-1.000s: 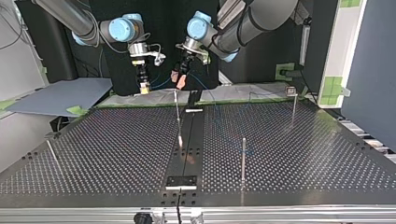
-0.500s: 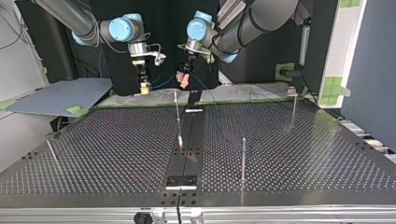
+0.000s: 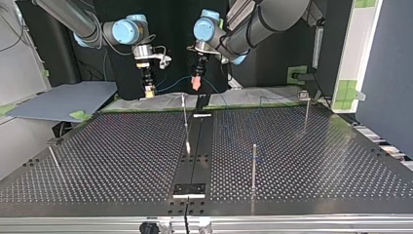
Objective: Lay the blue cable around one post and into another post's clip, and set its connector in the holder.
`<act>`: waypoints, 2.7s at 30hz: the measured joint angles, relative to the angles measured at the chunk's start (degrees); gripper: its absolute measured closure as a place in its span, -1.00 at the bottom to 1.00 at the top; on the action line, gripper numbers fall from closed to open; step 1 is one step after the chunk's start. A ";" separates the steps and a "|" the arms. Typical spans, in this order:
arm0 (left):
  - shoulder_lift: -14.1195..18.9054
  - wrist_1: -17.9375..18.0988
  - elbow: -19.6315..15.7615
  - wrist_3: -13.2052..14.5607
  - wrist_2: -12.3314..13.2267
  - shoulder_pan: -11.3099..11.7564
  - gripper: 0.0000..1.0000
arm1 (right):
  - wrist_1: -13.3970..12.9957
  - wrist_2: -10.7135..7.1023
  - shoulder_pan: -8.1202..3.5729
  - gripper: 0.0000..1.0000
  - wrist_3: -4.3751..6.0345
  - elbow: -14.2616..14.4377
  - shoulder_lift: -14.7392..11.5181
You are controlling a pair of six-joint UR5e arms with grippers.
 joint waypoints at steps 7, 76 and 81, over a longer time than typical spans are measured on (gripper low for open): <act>-0.13 0.49 -0.11 3.64 -3.44 -0.39 0.76 | -1.41 0.09 -1.95 1.00 0.11 -0.09 3.02; -9.14 -0.27 17.43 11.79 0.21 6.63 0.86 | -0.90 -4.33 -11.27 1.00 -2.20 -10.45 14.74; -9.14 -0.47 17.45 13.07 1.51 6.87 0.91 | 1.70 -4.09 -11.32 1.00 -3.63 -12.30 16.58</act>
